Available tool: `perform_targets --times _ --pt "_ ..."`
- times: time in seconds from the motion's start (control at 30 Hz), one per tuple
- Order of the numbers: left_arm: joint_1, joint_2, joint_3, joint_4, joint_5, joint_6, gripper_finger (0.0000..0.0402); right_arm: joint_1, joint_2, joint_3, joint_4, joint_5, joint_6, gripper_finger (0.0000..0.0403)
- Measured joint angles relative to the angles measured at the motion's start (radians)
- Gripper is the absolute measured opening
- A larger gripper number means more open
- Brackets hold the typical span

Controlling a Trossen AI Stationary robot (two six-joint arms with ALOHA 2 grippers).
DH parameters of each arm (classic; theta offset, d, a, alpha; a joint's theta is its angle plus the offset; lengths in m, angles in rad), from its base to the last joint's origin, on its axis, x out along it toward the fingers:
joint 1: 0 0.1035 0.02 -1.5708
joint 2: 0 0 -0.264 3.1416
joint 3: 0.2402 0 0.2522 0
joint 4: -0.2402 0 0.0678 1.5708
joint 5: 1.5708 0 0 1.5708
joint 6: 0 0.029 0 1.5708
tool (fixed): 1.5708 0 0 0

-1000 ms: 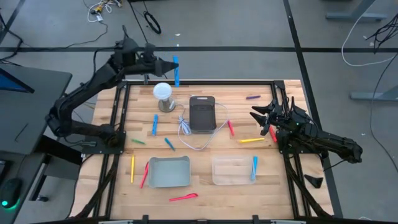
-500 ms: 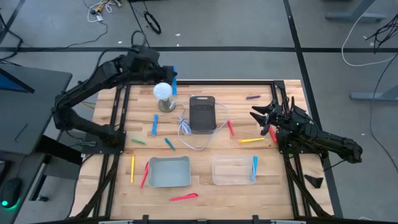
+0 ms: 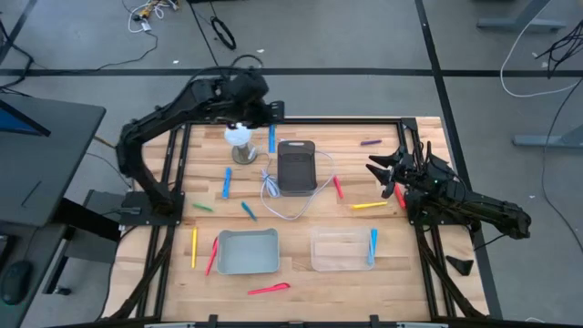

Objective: Pick & Place Markers
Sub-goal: Put the top left blue highlighter pen into the black bin

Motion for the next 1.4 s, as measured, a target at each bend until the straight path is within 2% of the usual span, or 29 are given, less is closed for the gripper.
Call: perform_targets --times 0.23,0.37,0.73,1.4 --pt "0.006 0.175 0.175 -0.133 0.046 -0.040 0.0069 0.000 0.000 0.000 0.000 0.000 0.000 0.0159" --pt "0.008 0.246 0.235 -0.206 0.046 -0.062 0.0069 0.000 0.000 0.000 0.000 0.000 0.000 0.0159" --pt "0.021 0.367 0.239 -0.258 0.024 -0.102 0.0070 0.000 0.000 0.000 0.000 0.000 0.000 0.0159" --pt "0.013 0.606 0.238 -0.194 0.000 -0.148 0.0071 0.000 0.000 0.000 0.000 0.000 0.000 0.0159"
